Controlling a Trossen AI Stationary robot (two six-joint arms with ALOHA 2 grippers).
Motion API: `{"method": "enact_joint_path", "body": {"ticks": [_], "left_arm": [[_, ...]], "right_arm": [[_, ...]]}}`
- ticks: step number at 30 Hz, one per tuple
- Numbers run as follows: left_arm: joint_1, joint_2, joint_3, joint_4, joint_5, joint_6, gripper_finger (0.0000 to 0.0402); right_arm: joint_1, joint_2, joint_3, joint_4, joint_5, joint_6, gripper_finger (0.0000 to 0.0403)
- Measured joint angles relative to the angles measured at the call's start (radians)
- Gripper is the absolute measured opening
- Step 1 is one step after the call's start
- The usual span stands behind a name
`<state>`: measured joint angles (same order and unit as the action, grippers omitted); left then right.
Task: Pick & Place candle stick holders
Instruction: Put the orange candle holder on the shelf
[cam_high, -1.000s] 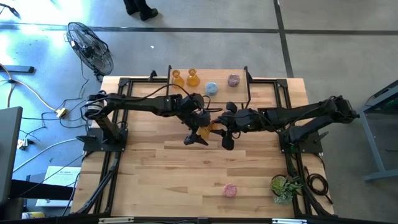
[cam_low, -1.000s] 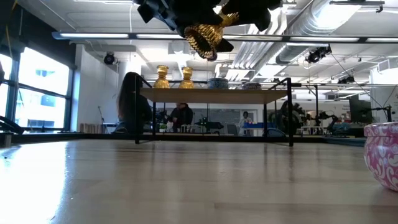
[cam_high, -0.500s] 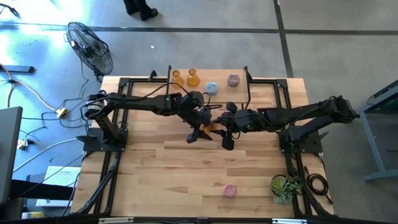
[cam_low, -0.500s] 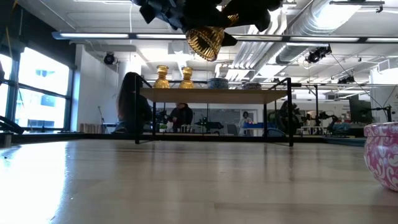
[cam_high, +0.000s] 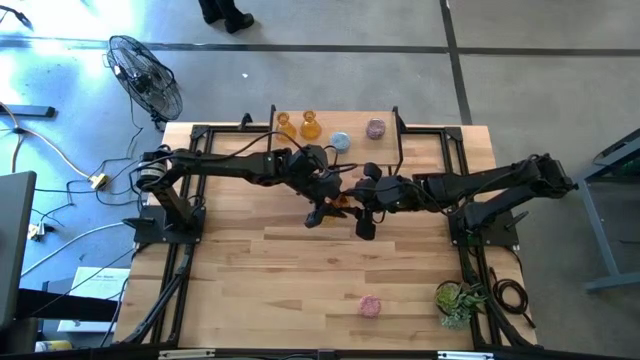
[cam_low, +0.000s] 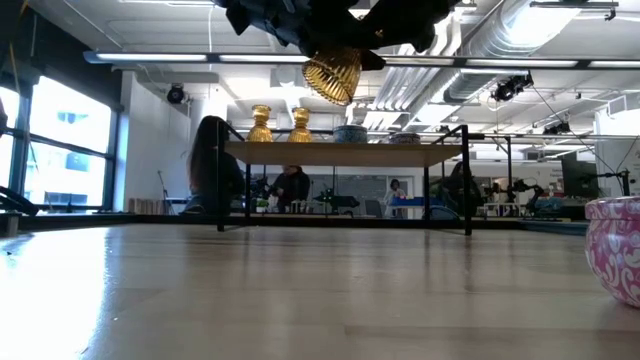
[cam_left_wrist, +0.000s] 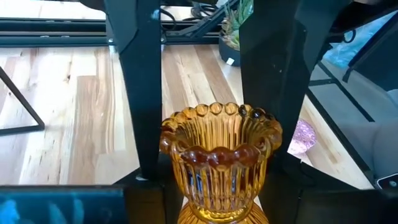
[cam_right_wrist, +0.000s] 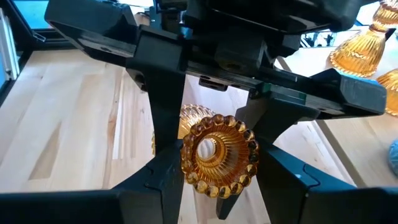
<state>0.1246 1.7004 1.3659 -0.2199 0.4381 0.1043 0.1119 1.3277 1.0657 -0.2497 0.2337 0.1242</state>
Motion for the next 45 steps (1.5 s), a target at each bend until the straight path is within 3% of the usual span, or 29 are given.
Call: {"method": "enact_joint_path", "body": {"ticks": [7, 14, 20, 25, 31, 36, 41, 45], "left_arm": [[0.0, -0.002, 0.0, -0.006, -0.004, 0.013, 0.0148], [0.0, -0.004, 0.0, -0.012, 0.006, 0.035, 0.0139], [0.0, -0.005, -0.001, -0.011, 0.024, 0.033, 0.0136], [-0.001, -0.006, -0.001, -0.011, 0.036, 0.032, 0.0125], [-0.002, 0.006, -0.012, -0.081, 0.002, 0.055, 0.0122], [-0.002, 0.003, -0.008, -0.087, -0.016, 0.054, 0.0122], [-0.002, -0.022, -0.008, -0.079, -0.106, 0.051, 0.0122], [-0.002, -0.077, -0.008, -0.083, -0.26, 0.05, 0.0122]], "right_arm": [[0.0, 0.0, -0.001, 0.012, 0.01, -0.019, 0.0159], [0.001, 0.0, -0.003, 0.041, 0.043, -0.035, 0.0227], [0.027, 0.0, -0.003, 0.069, 0.103, -0.105, 0.0236], [0.088, 0.0, -0.005, 0.12, 0.222, -0.23, 0.0236], [0.194, -0.032, 0.006, 0.275, 0.473, -0.383, 0.0237], [0.275, -0.06, 0.003, 0.326, 0.6, -0.472, 0.0237], [0.34, -0.067, 0.002, 0.336, 0.763, -0.514, 0.0237], [0.398, -0.07, 0.002, 0.373, 0.991, -0.57, 0.0238]]}}
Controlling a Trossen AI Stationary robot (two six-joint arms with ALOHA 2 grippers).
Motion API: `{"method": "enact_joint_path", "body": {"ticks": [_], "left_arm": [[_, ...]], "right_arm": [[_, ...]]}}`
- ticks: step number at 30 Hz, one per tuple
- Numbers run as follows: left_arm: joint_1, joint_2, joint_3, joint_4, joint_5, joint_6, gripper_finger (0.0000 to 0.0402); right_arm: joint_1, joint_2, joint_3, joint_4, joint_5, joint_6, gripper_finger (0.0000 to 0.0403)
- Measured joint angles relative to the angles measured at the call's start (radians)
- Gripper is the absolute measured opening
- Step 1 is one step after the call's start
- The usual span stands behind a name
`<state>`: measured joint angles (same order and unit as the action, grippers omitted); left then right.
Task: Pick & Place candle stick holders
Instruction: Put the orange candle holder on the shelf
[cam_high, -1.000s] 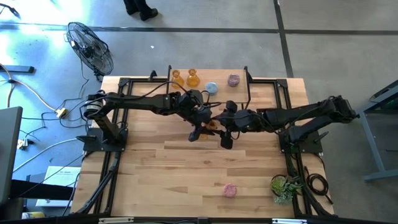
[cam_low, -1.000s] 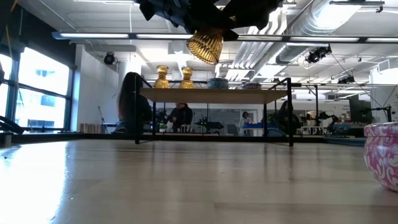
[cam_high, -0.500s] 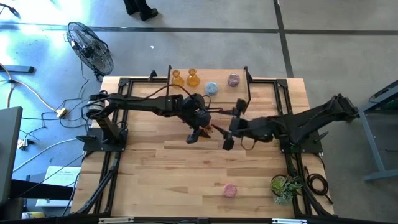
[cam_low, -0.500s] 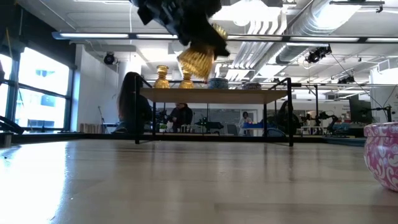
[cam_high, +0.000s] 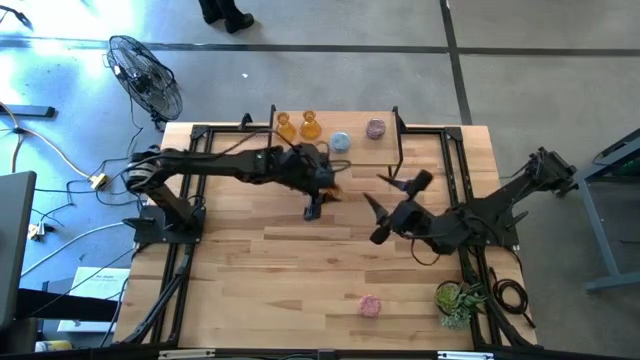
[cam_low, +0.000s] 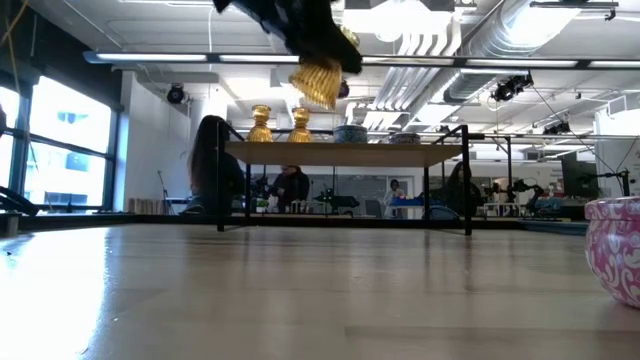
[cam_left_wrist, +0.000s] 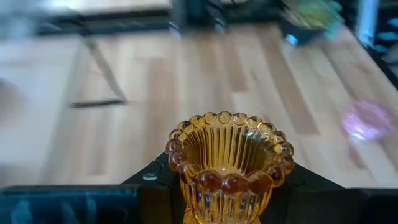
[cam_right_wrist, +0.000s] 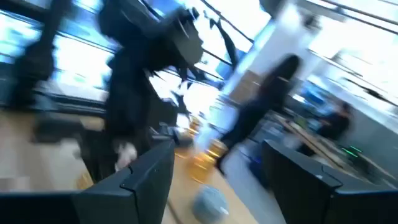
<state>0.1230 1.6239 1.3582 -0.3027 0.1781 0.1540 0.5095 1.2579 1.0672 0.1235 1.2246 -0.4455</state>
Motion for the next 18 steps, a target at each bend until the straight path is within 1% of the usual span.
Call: {"method": "enact_joint_path", "body": {"ticks": [3, 6, 9, 12, 15, 18], "left_arm": [[0.001, -0.062, 0.003, 0.001, -0.077, 0.001, 0.0122], [0.0, -0.133, 0.003, -0.035, -0.139, 0.03, 0.0122], [0.0, -0.21, 0.003, -0.065, -0.198, 0.041, 0.0122], [0.001, -0.281, 0.002, -0.06, -0.256, 0.043, 0.0122], [0.001, -0.334, -0.017, -0.004, -0.34, 0.048, 0.0122], [0.003, -0.375, -0.059, 0.089, -0.394, 0.052, 0.0122]], "right_arm": [[0.033, 0.002, 0.0, -0.003, 0.122, -0.003, 0.0238], [0.068, 0.002, 0.0, -0.005, 0.184, -0.004, 0.0238], [0.097, 0.002, 0.0, -0.005, 0.202, 0.0, 0.0238], [0.126, 0.002, 0.0, -0.006, 0.224, 0.0, 0.0238], [0.149, 0.002, -0.001, -0.012, 0.228, 0.001, 0.0238], [0.169, 0.003, -0.001, -0.011, 0.228, 0.001, 0.0238]]}}
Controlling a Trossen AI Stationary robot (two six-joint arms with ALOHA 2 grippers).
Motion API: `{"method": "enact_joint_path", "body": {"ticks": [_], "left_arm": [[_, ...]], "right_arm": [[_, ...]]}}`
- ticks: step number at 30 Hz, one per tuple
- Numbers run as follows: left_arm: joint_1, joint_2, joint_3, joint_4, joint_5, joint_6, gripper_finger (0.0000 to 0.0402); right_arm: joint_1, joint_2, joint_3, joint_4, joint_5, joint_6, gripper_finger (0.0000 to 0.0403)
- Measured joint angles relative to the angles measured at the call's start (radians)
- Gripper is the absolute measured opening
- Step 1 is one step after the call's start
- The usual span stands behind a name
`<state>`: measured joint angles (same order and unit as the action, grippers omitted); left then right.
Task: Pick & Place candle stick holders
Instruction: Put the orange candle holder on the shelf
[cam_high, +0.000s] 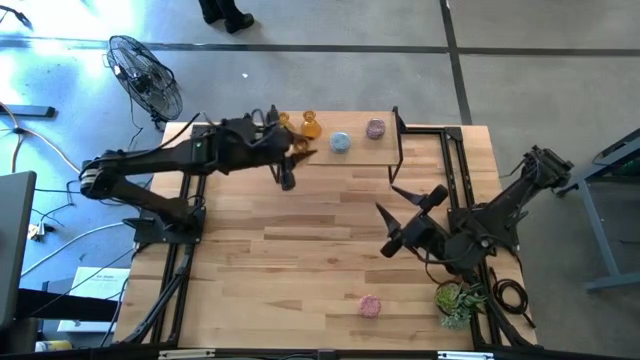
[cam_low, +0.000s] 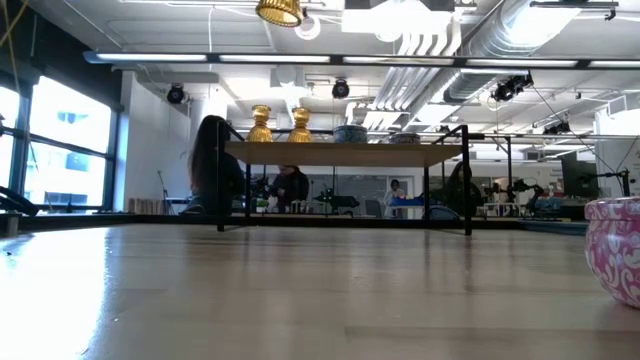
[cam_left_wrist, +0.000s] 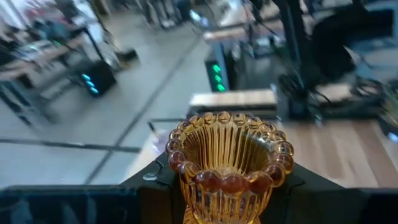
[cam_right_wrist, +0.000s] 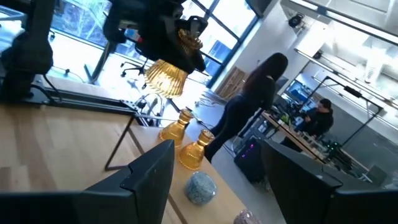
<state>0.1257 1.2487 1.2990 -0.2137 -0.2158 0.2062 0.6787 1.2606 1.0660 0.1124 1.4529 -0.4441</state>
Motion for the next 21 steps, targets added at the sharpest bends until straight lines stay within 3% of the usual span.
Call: {"method": "enact_joint_path", "body": {"ticks": [6, 14, 21], "left_arm": [[0.09, -0.074, -0.186, 0.248, 0.034, -0.048, 0.0122], [0.255, -0.079, -0.5, 0.699, 0.262, -0.231, 0.0122], [0.309, -0.022, -0.574, 0.856, 0.293, -0.335, 0.0122]], "right_arm": [[0.045, 0.0, 0.0, -0.004, 0.032, 0.025, 0.0238], [0.103, 0.0, 0.0, -0.011, 0.071, 0.056, 0.0238], [0.112, 0.001, -0.001, -0.135, 0.063, 0.199, 0.0238]]}}
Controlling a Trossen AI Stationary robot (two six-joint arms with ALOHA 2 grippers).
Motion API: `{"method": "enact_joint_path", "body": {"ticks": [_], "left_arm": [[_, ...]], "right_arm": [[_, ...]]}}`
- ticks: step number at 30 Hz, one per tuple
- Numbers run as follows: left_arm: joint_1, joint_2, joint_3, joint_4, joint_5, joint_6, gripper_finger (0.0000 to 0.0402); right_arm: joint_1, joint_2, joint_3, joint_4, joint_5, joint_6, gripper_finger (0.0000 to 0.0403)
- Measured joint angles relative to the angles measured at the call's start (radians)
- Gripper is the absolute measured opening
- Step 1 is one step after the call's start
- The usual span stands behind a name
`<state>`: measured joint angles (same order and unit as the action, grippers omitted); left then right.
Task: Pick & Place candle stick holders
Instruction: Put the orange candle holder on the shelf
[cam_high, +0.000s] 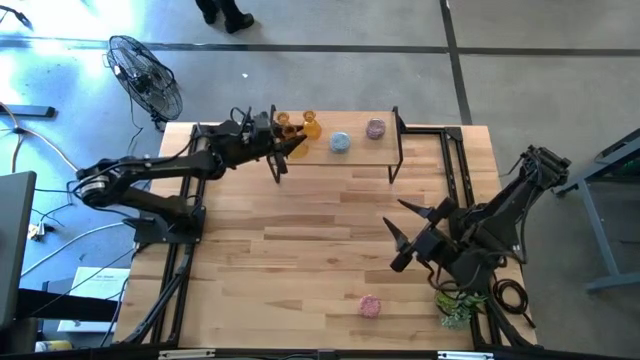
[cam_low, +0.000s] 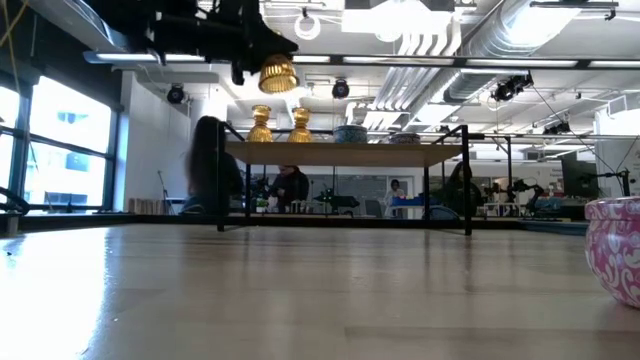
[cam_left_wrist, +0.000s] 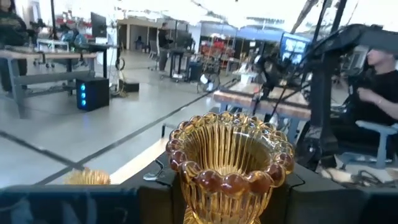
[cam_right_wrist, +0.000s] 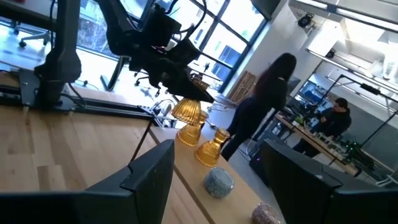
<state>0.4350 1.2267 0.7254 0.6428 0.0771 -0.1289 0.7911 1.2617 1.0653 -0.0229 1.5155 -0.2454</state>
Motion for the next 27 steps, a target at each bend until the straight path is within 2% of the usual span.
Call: {"method": "enact_joint_path", "body": {"ticks": [11, 20, 27], "left_arm": [[0.013, 0.131, 0.0, 0.052, -0.038, 0.053, 0.0122], [0.076, 0.213, 0.0, 0.063, -0.066, 0.023, 0.0122], [0.075, 0.248, 0.0, 0.079, -0.064, 0.046, 0.0122]], "right_arm": [[-0.039, 0.0, 0.0, -0.2, -0.027, 0.24, 0.0238], [-0.041, 0.0, 0.0, -0.233, -0.037, 0.274, 0.0238], [-0.041, 0.001, 0.0, -0.244, -0.057, 0.284, 0.0238]]}}
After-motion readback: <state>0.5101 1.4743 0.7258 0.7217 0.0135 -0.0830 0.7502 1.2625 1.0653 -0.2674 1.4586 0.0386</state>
